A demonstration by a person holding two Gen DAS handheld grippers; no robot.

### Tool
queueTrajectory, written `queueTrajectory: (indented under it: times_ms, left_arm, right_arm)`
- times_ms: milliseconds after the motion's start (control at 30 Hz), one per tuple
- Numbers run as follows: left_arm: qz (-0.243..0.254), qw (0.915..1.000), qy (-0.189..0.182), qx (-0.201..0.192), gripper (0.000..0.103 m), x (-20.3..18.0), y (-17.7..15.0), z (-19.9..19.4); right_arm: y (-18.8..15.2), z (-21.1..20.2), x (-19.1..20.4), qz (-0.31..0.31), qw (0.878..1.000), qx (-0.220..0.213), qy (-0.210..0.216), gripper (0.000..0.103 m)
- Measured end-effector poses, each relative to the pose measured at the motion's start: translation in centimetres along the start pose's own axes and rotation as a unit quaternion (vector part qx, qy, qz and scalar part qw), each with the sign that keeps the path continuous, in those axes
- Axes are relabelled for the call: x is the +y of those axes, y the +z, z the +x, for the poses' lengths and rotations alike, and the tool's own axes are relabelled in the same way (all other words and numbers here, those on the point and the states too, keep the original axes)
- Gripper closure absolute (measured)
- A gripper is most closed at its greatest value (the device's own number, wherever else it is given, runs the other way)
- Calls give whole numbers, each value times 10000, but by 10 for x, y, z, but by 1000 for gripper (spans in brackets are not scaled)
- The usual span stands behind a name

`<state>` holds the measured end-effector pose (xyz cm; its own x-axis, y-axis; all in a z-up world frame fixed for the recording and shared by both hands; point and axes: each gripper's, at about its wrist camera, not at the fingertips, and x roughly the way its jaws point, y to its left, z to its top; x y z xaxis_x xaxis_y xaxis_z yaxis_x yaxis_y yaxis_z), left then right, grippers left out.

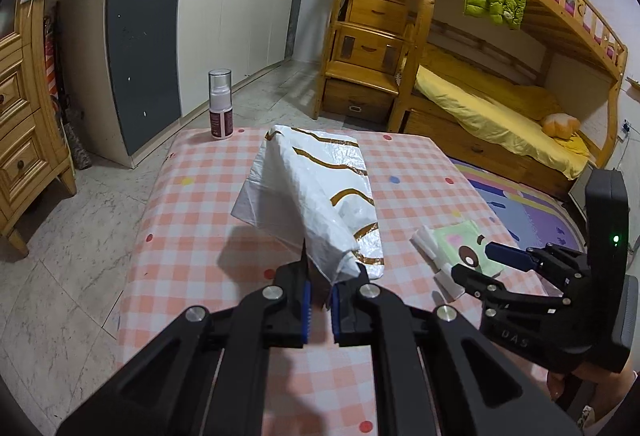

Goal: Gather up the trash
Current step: 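Carry the plastic bag and green cloth over the wastebasket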

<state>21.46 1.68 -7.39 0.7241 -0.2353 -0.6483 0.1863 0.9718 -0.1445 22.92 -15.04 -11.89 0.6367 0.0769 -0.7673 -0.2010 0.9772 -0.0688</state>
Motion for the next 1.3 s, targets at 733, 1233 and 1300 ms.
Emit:
queueTrajectory:
  times_ms: [733,1233,1300]
  left_arm:
    - [510,9952,-796,-246,98,-45,-4,-13]
    - [1090,9798,-1676,-64,98,-157,-21,12]
    - [1183,9763,-1811,-49,98,-175,-25,14]
  right_arm:
    - [-13,-89,-71,1233,9845,-1177,420,101]
    - [-67,-117,-142,2163,9679,-1278,-85,101]
    - [-74,-122,-149,2229,9659,-1302,-188,101]
